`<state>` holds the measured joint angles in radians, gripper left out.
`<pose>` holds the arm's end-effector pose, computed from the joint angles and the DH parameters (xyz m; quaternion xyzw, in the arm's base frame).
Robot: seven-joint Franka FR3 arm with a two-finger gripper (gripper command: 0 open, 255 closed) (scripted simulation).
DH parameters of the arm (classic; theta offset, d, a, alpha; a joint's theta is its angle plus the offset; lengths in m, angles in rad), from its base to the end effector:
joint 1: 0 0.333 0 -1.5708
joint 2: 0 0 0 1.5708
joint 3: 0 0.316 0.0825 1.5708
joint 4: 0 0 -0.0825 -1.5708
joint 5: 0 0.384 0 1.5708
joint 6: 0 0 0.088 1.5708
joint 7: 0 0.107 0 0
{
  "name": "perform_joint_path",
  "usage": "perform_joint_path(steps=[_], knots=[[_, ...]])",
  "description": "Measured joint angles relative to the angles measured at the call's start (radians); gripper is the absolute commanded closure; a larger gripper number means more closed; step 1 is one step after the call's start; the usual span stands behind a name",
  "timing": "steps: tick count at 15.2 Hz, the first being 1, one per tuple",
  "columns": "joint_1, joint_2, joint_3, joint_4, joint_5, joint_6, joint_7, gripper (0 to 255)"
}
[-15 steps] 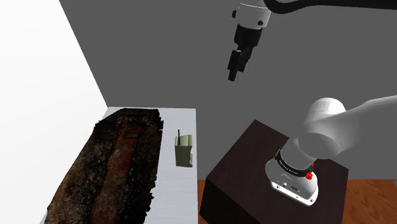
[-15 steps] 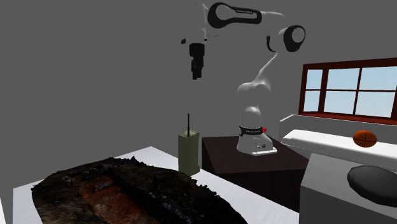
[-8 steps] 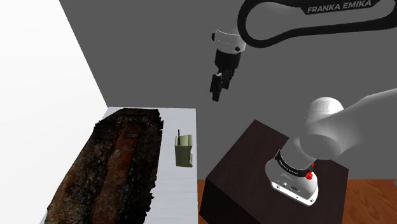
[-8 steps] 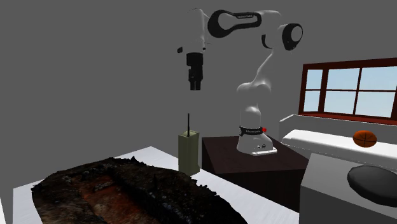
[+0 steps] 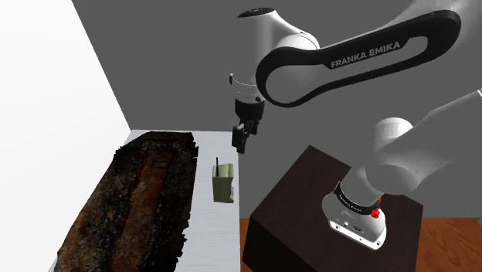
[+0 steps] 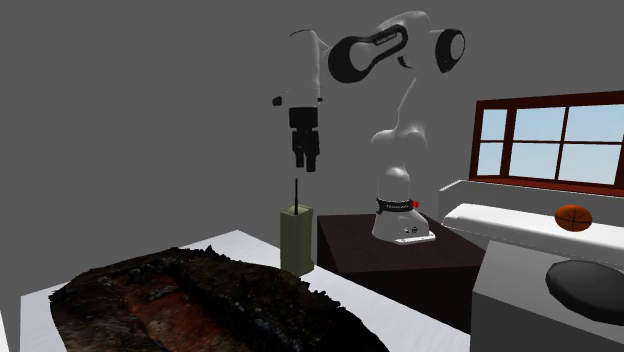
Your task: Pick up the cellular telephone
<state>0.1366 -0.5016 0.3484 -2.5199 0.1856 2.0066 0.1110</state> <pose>0.3419 0.1947 0.4375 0.9921 0.1245 -0.0149 0.0032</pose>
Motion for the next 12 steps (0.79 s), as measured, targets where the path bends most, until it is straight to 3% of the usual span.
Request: perform_joint_path(steps=[7, 12], knots=[[0.012, 0.222, 0.127, 0.038, -0.046, 0.159, 0.111, 0], [0.007, 0.284, 0.147, 0.02, -0.067, 0.235, 0.136, 0]])
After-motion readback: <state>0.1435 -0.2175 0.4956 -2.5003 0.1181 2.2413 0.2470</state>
